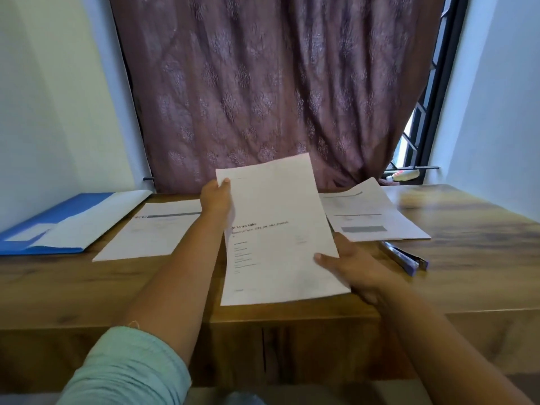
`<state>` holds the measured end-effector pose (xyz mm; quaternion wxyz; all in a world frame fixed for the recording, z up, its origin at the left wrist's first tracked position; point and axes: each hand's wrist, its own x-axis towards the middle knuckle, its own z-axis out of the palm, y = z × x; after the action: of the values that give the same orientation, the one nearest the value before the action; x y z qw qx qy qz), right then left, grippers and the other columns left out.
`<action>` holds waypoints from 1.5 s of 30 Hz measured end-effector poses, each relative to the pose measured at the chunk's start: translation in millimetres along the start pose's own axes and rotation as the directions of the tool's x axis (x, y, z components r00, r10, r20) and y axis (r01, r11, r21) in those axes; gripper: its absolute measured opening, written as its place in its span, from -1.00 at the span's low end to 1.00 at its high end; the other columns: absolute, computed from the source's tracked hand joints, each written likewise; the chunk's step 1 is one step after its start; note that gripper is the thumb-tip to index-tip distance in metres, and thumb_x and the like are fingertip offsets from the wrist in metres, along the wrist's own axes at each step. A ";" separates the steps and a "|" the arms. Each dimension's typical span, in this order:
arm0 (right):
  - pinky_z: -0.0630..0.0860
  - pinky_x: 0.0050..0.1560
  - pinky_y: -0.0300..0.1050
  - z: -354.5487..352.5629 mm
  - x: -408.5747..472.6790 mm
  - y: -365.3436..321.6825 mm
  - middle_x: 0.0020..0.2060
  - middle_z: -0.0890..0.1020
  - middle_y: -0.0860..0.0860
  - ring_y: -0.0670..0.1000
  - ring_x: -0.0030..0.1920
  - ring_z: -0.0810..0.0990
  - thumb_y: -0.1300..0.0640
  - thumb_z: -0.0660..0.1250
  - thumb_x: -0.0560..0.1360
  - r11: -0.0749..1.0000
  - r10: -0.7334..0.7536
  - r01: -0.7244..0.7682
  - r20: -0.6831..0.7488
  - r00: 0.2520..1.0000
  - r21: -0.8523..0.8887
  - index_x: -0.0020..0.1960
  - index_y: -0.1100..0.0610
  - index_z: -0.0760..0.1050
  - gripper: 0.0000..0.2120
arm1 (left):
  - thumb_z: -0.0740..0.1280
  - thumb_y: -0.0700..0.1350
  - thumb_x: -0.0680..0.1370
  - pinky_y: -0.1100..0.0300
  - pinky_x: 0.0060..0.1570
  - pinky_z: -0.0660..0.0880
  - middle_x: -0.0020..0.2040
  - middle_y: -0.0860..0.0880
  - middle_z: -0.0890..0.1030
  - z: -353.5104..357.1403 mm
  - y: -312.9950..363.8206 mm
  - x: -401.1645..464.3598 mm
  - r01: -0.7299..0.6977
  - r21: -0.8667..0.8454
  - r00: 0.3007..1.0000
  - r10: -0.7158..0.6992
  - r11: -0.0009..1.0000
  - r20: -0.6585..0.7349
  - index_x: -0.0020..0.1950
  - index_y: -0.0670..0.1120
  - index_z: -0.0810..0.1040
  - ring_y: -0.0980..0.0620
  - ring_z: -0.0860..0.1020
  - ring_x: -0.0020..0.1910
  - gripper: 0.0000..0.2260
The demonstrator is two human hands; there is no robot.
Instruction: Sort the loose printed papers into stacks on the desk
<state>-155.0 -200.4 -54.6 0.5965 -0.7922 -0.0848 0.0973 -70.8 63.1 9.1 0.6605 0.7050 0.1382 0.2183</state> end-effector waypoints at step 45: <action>0.43 0.20 -0.02 -197.4 48.6 47.7 0.17 0.50 0.19 0.20 0.18 0.46 0.18 0.30 0.47 0.322 -0.100 -0.571 -0.627 0.773 -0.755 0.22 0.21 0.41 -0.67 | 0.36 0.14 0.51 0.01 0.25 0.49 0.40 -0.11 0.41 209.8 -47.1 -81.6 -0.227 0.546 0.892 -0.054 0.806 0.449 0.47 -0.07 0.26 -0.14 0.43 0.32 -0.38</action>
<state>-56.7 -384.6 -49.9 0.0167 -0.9759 0.1829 -0.1181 -34.2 -154.9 -54.6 0.4138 0.9098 0.0111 0.0291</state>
